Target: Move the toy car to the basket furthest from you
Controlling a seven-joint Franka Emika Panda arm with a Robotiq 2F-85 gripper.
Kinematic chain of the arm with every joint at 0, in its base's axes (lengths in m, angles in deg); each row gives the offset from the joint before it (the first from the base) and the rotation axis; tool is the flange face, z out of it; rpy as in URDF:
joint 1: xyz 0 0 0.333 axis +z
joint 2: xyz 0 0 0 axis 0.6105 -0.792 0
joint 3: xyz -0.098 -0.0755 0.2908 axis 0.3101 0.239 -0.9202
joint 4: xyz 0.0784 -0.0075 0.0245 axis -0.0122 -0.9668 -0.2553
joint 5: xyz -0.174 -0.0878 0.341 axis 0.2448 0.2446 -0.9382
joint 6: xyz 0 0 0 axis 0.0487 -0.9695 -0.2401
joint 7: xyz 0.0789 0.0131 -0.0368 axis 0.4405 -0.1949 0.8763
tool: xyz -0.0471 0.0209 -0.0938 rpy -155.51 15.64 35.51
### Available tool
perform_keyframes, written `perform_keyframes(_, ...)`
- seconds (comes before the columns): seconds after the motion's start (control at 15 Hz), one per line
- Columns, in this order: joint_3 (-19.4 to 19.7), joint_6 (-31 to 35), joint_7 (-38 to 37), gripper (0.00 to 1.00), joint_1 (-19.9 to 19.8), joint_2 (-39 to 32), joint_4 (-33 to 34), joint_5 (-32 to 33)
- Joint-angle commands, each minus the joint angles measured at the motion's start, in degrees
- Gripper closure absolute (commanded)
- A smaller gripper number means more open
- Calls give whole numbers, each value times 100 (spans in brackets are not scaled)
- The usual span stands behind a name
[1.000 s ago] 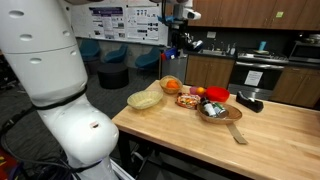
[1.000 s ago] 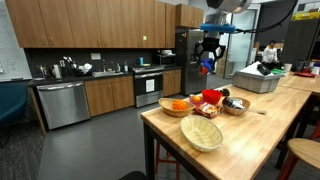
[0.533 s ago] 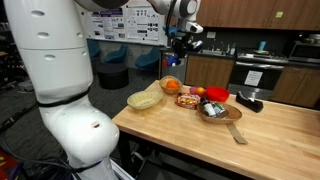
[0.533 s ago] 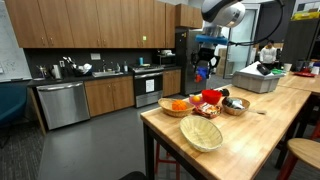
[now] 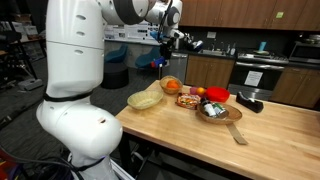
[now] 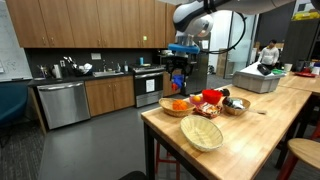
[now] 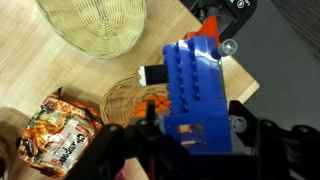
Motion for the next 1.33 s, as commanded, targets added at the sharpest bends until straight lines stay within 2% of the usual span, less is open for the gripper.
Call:
perform_keyframes(0.0,105,-271,-301,53,57,38,400,143)
perform_keyframes(0.47,176,33,-975,53,55,118,635,76)
perform_keyframes(0.67,133,-20,-1095,53,64,-102,930,29)
perform_keyframes(1.27,78,-1285,-1195,53,350,-1527,2881,192)
